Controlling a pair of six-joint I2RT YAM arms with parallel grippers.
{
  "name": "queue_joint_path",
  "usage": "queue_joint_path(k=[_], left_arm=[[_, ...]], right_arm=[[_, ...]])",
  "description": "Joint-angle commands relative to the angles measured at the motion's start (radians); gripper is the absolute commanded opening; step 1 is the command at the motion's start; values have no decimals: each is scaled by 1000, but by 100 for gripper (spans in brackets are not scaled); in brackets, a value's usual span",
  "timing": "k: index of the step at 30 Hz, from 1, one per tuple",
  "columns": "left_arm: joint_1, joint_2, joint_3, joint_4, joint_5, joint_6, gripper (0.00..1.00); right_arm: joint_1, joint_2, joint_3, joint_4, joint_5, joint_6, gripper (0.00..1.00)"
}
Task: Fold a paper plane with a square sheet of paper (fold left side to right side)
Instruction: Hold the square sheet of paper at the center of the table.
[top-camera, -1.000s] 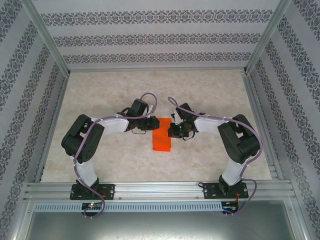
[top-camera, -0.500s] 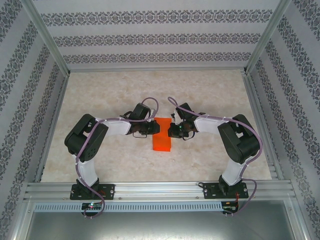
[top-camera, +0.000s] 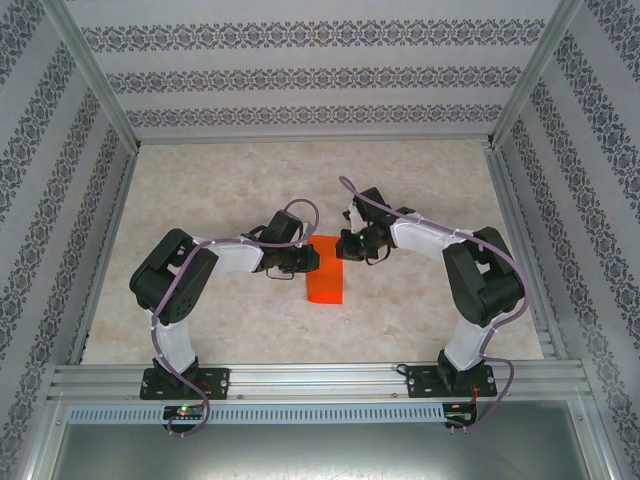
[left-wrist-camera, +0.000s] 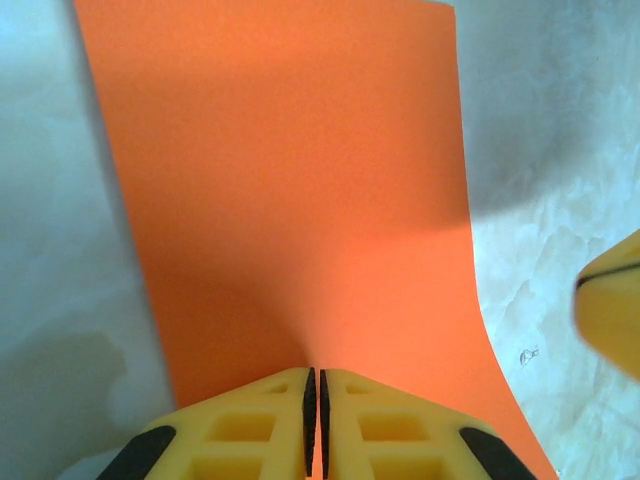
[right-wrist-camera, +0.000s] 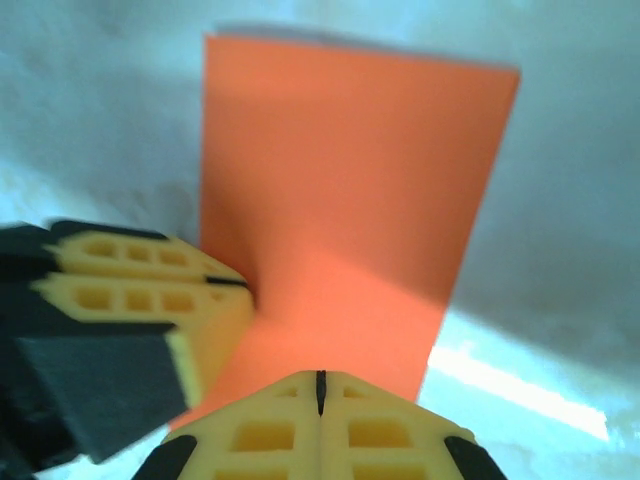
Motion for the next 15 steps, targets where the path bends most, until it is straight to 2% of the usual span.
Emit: queue_joint_path(k=[1,9,15], left_arm=[[-19,37,-15,-38,-48,16,15],[-22,30,-10,-46,-50,19,15],[-23,12,-7,-48,-43,22,15]], right_arm=[[-2,64,61,39,-53,4,4],[5,216,135,76,-35,11,4],[6,269,145,53,-9,-2,4]])
